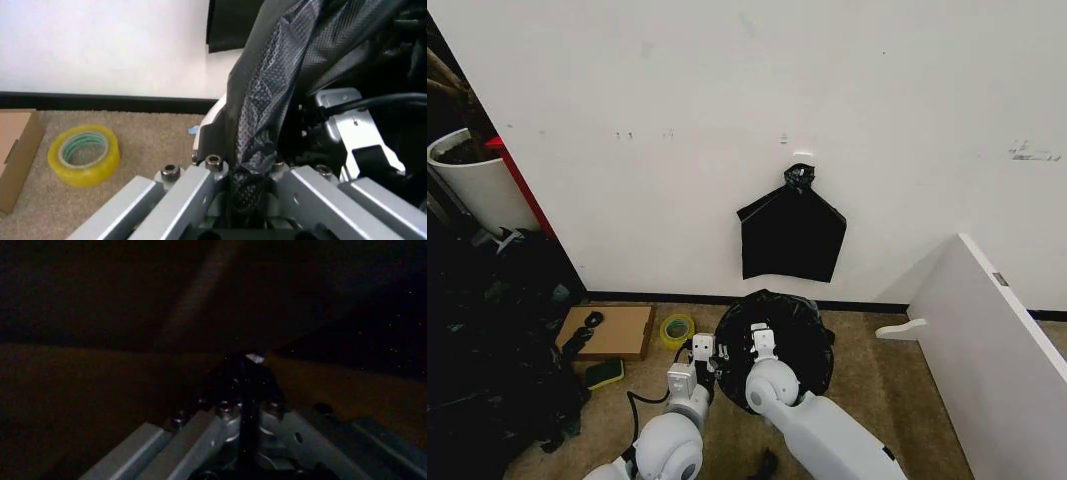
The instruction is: Place the garbage bag over the trash bin.
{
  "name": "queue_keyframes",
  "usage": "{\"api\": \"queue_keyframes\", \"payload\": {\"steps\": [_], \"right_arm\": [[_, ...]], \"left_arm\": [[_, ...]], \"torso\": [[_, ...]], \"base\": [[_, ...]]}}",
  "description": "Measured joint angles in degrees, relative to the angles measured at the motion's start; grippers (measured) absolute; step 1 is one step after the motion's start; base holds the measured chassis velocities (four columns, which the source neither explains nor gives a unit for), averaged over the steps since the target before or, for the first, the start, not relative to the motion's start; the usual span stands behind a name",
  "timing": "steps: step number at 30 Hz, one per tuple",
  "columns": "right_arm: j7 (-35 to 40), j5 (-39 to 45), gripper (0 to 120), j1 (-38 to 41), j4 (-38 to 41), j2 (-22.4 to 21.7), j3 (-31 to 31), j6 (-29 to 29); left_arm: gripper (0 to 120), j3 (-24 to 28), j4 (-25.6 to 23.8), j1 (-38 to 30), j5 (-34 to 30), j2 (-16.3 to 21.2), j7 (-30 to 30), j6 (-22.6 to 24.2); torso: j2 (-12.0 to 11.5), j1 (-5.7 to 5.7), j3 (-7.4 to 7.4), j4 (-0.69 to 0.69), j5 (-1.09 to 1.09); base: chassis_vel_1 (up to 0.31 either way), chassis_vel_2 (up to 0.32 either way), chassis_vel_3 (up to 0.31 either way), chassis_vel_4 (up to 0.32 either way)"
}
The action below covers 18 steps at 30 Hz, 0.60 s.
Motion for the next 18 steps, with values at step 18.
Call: {"api": "queue_keyframes", "payload": {"steps": [18], "right_arm": [[-1.43,-0.39,0,1.52,-1.54,-1.62,-1.05,1.40]], "left_arm": [[0,-1.21,-1.36,1.02,-0.10,1.44,1.14,-0.09]], "torso": [[0.00,0.01,0.00,0.00,0.01]], "base": [[0.000,0.000,0.000,0.000]]}}
